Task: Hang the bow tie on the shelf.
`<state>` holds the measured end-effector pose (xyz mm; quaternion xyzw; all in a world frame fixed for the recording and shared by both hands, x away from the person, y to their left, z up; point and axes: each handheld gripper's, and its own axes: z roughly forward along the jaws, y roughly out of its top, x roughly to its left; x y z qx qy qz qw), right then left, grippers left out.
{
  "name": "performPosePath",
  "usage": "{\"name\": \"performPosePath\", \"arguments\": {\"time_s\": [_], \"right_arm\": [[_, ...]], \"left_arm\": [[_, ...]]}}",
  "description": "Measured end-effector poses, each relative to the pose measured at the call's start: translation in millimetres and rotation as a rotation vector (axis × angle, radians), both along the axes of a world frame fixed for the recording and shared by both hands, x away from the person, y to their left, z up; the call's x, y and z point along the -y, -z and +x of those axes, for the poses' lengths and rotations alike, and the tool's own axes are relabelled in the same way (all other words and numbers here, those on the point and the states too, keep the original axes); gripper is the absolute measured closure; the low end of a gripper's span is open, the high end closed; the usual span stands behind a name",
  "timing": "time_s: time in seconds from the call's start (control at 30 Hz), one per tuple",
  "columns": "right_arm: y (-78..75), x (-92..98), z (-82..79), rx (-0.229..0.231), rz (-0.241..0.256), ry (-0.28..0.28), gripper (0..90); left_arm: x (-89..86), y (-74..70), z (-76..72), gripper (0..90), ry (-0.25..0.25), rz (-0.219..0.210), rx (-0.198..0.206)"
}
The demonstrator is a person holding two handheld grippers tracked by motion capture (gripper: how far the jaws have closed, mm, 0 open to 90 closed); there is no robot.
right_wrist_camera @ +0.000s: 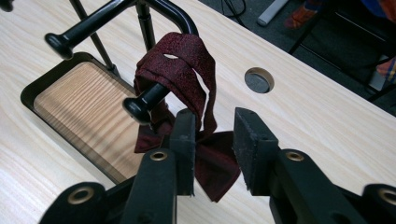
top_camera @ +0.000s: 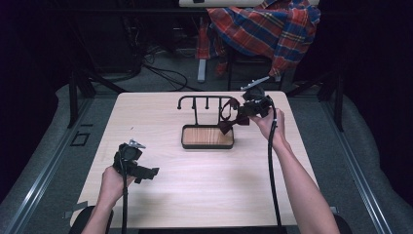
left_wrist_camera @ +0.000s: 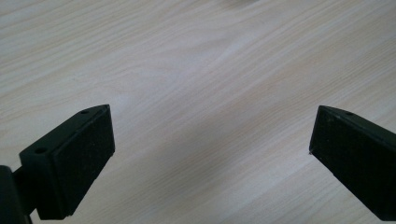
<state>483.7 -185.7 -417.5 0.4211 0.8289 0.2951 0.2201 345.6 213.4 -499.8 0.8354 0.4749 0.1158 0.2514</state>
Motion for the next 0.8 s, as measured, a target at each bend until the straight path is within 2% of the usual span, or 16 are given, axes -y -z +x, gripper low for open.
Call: {"name": "performPosePath", "arguments": {"time_s": [0.37, 0.8], "right_arm": [[-13.7, 10.7, -14.4, -0.003, 0.005, -0.033, 58.9], [-25.2, 23.5, -42.8, -0.027, 0.004, -0.048, 42.6]], "left_arm": [[0.1, -0.1, 0.1, 0.2, 0.001, 0.000, 0.000], [0.0, -0.3, -0.3, 0.2, -0.003, -0.003, 0.002]]}}
